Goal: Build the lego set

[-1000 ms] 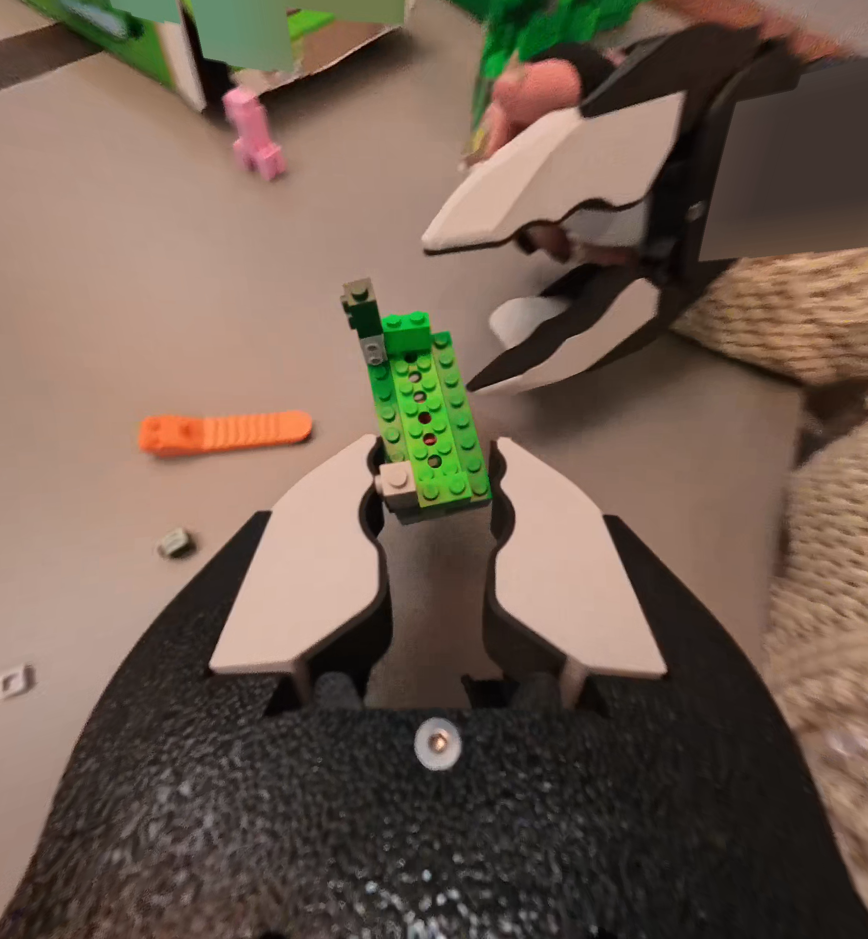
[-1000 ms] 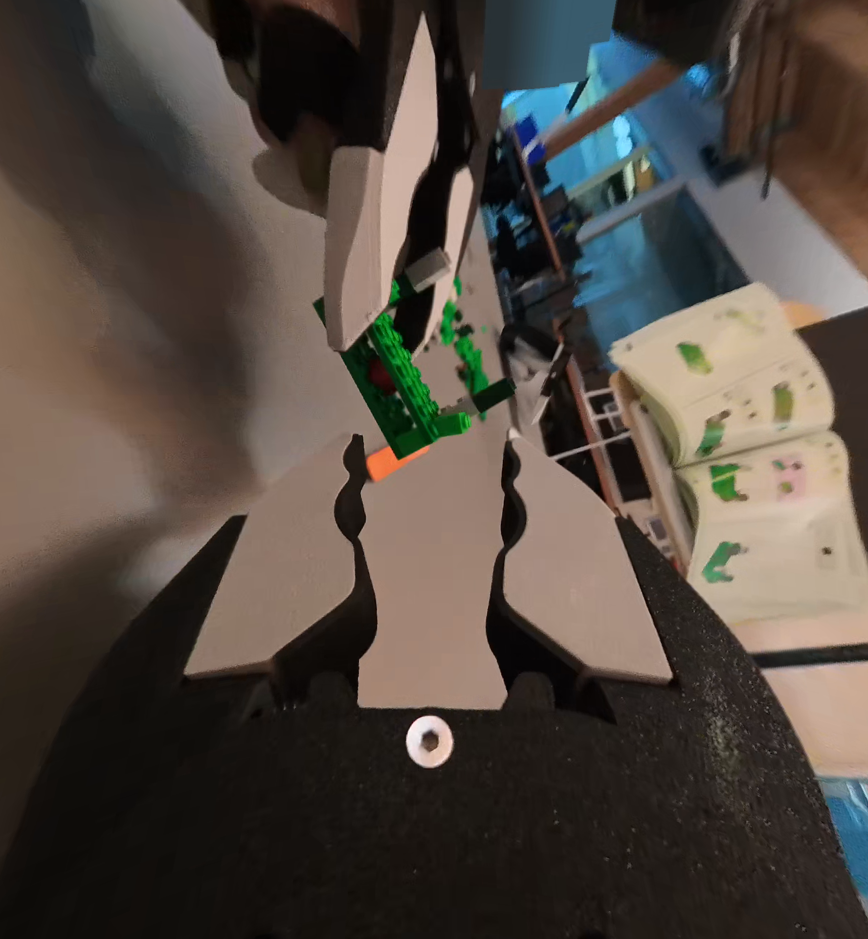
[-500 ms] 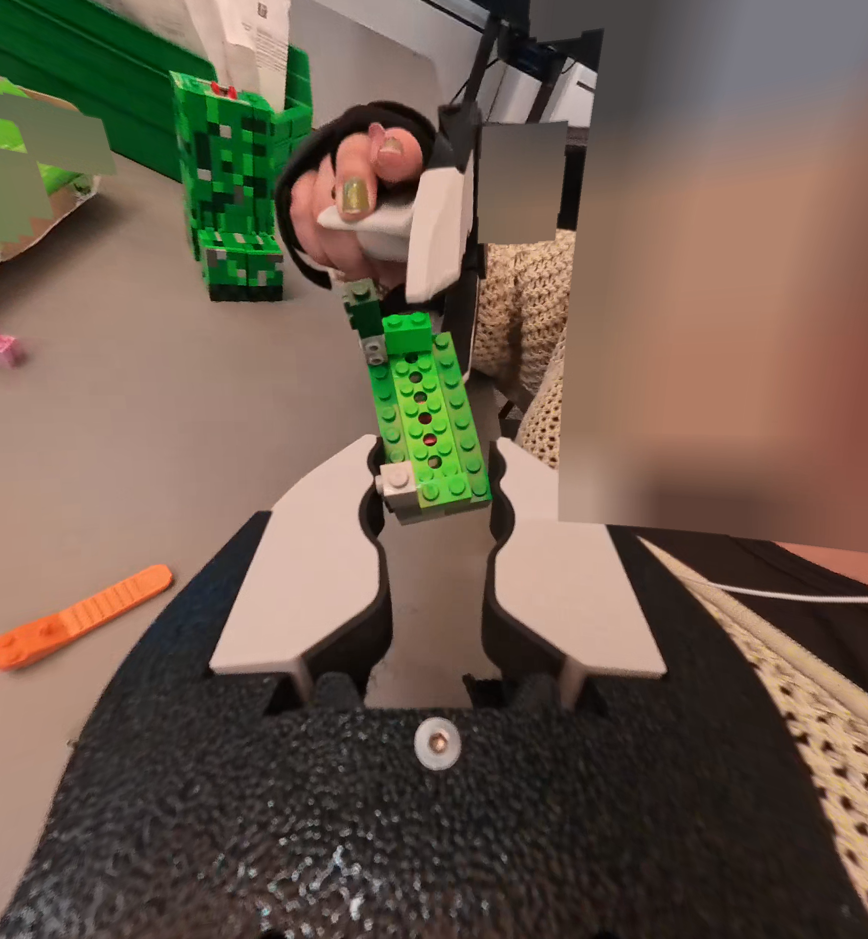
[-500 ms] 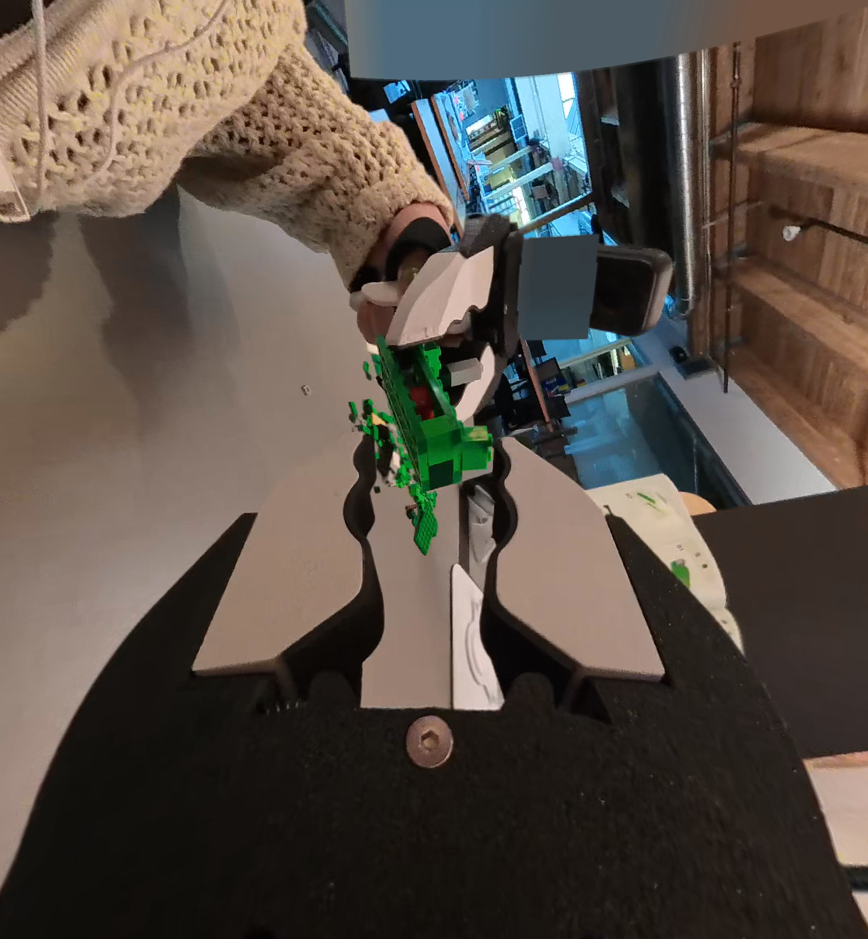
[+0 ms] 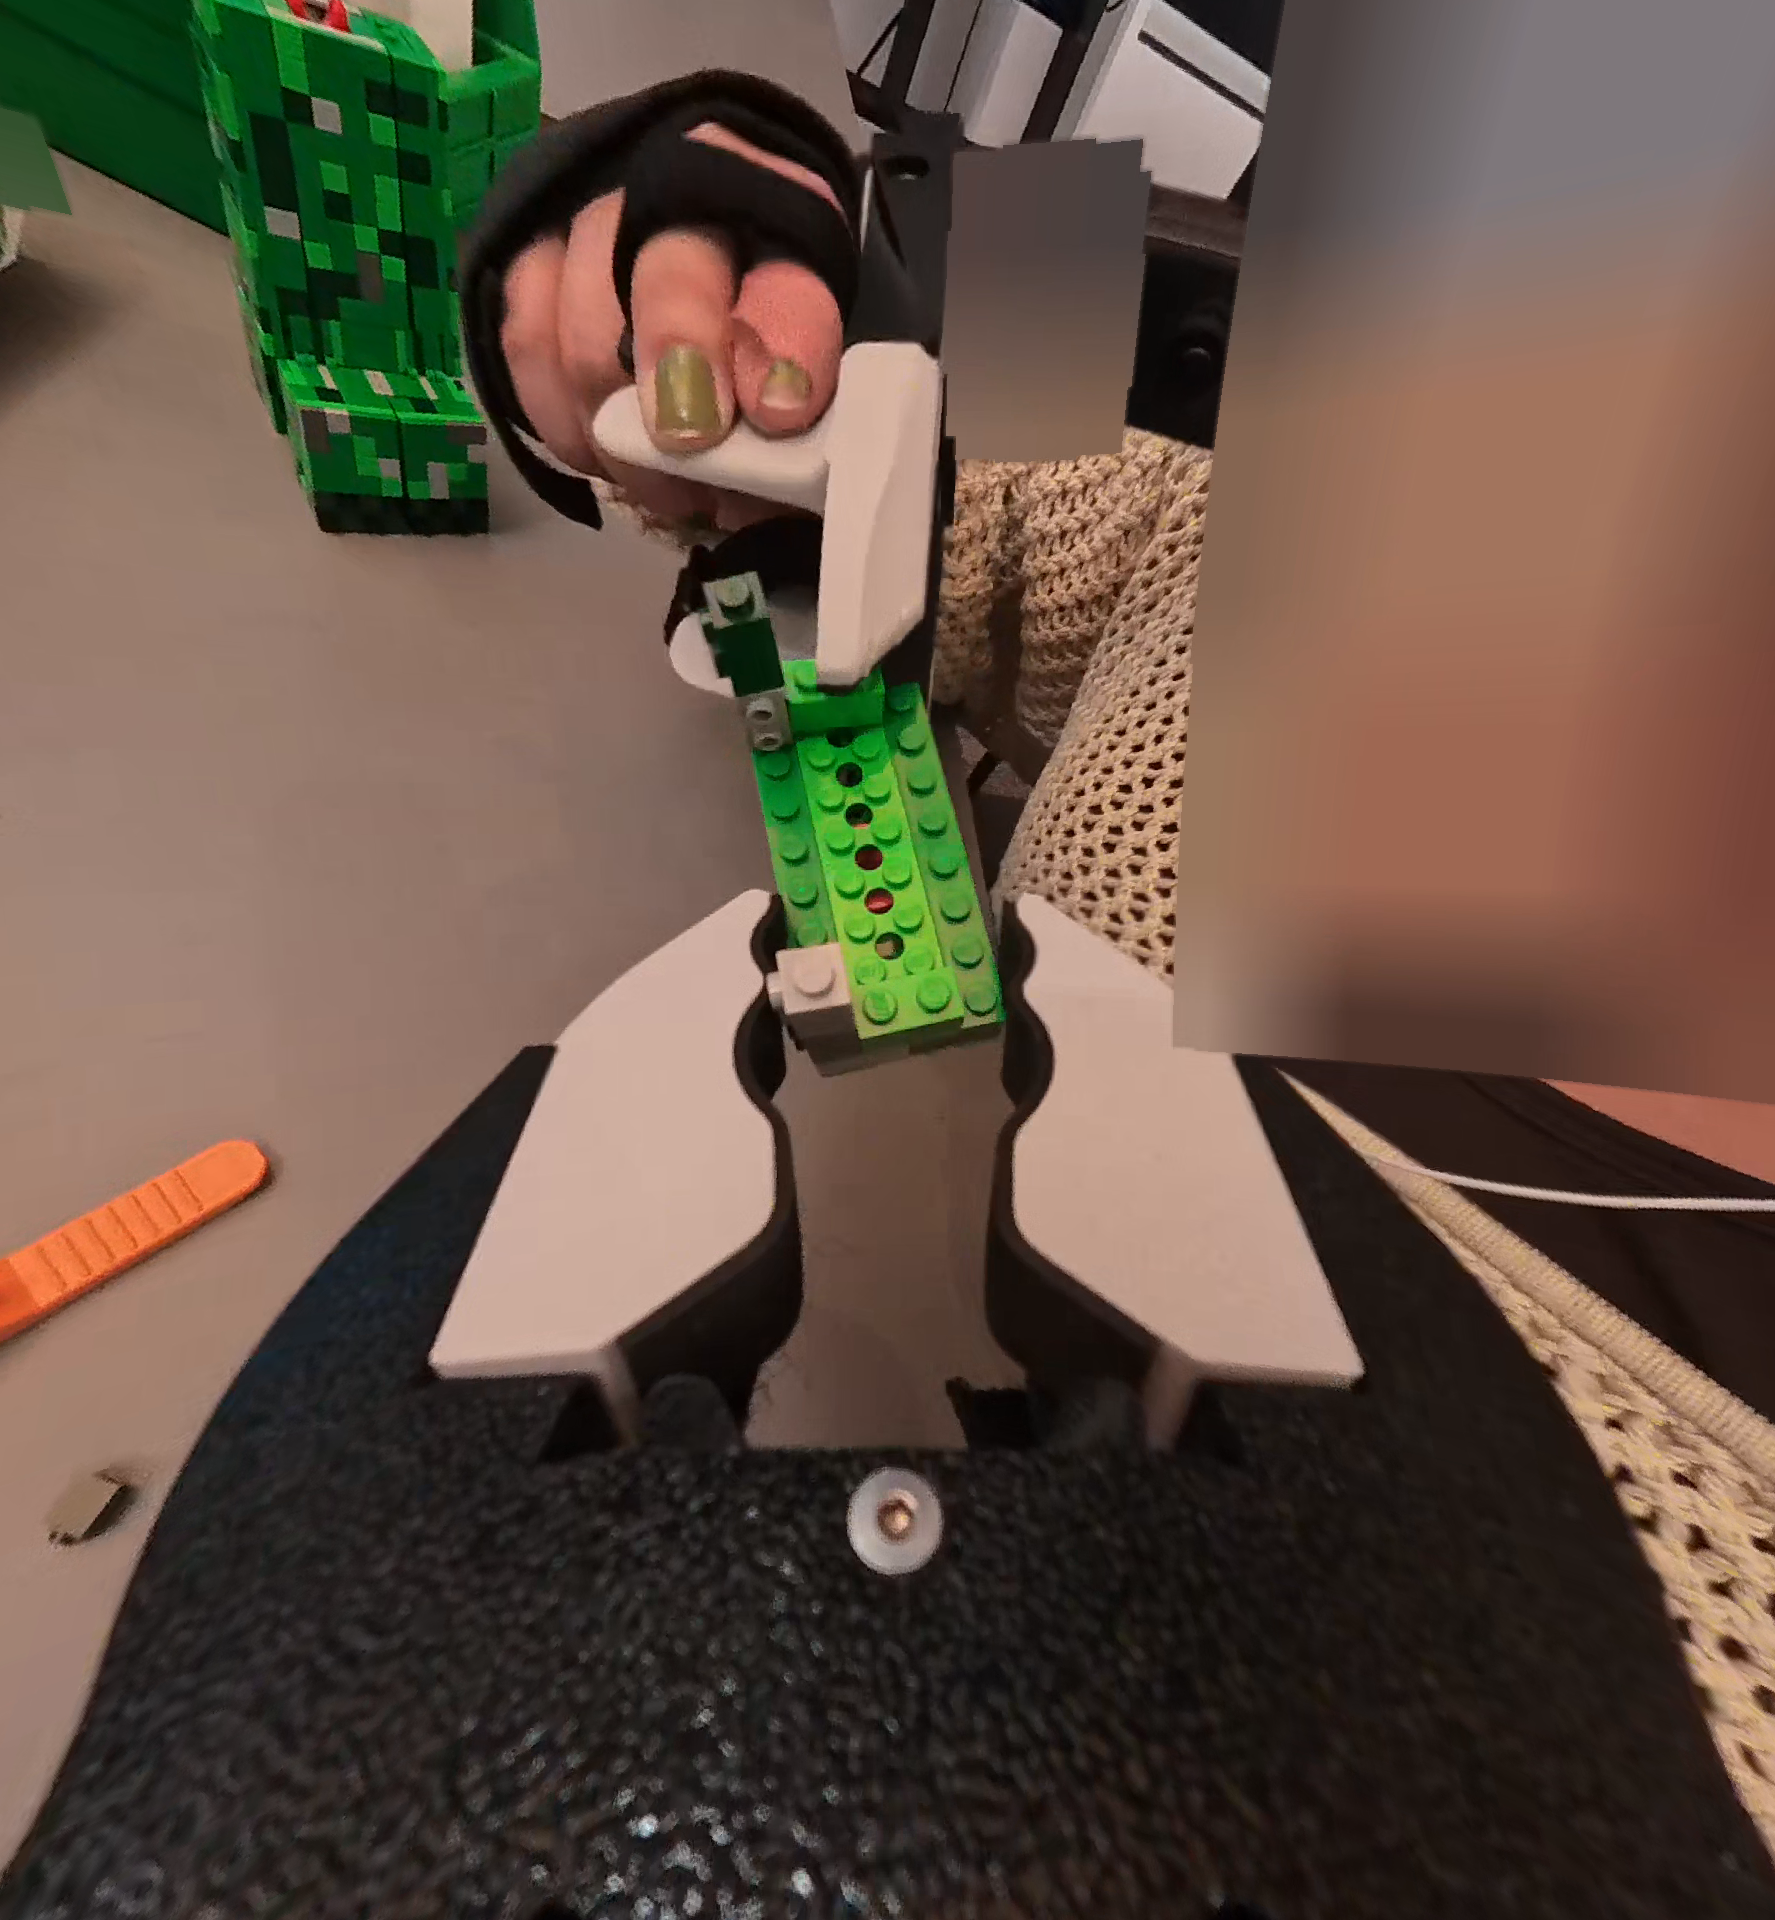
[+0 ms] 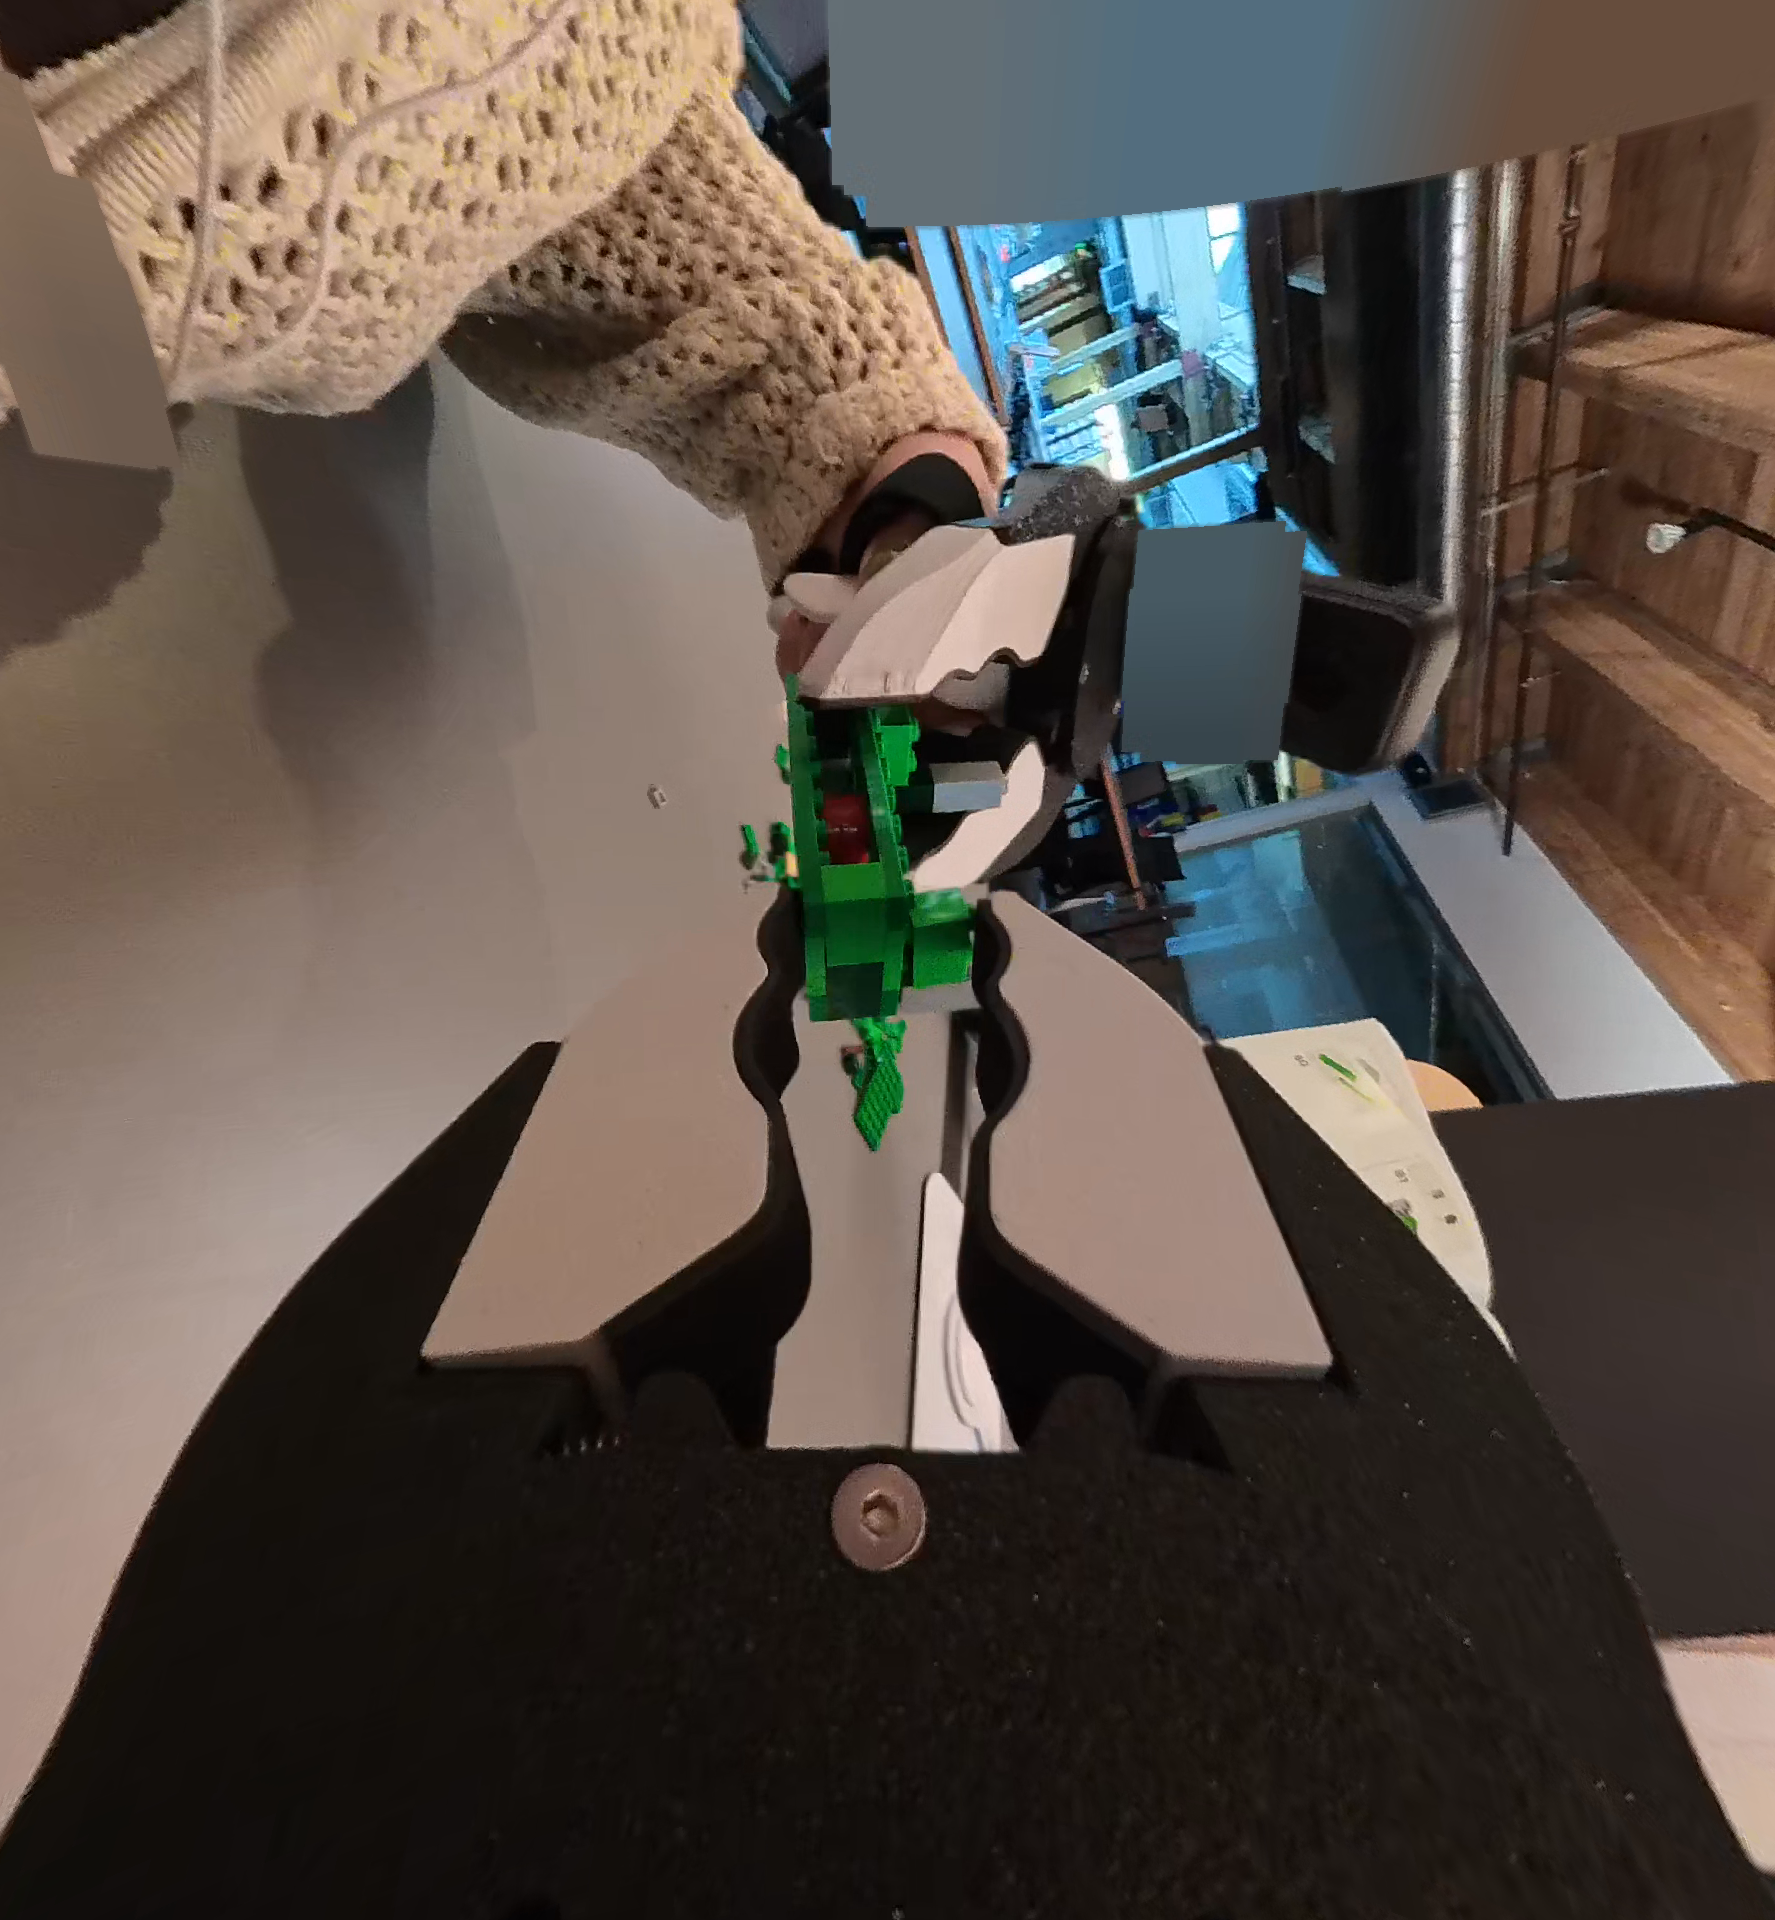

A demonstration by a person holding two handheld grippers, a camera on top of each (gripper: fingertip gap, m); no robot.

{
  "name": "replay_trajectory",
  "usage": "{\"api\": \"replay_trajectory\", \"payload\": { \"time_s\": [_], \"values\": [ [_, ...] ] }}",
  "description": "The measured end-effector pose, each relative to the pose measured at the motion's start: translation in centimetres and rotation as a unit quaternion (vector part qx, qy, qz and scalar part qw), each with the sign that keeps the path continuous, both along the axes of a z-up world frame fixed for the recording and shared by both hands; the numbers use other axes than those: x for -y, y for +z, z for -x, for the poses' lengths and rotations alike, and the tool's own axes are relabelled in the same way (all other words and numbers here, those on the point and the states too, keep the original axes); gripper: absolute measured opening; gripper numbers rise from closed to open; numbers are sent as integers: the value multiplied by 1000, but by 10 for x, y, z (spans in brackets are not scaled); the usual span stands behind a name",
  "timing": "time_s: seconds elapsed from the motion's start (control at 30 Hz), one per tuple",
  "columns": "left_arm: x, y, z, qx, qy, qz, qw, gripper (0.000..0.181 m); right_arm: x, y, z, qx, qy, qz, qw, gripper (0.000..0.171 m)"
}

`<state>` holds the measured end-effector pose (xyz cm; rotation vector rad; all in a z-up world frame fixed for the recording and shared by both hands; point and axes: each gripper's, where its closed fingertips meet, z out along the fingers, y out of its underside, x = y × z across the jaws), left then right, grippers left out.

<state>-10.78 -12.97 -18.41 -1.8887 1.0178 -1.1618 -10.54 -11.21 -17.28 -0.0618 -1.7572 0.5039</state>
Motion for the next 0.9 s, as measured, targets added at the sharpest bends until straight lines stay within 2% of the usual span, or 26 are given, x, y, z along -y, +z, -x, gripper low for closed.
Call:
{"api": "replay_trajectory", "payload": {
  "time_s": [0.13,0.43,0.63,0.67,0.77,0.9],
  "values": [
    [1,-2,-2,-5,-7,5,1000,39,2,-3,-2,12,-2,-8,1000,30],
    [2,5,-3,35,-12,9,999,38,2,1,-3,-41,-27,-21,999,30],
    [0,4,-2,40,-8,0,999,39,0,-1,-3,-36,-32,-25,999,30],
    [-2,4,-3,42,0,-5,999,39,-1,-2,-3,-31,-29,-24,999,29],
    [-7,4,-4,33,15,-18,999,58,2,-4,-3,-17,-18,-21,999,30],
    [-7,-8,-8,-7,11,-18,1000,61,4,-5,-1,-16,-11,-24,1000,30]
  ]
}}
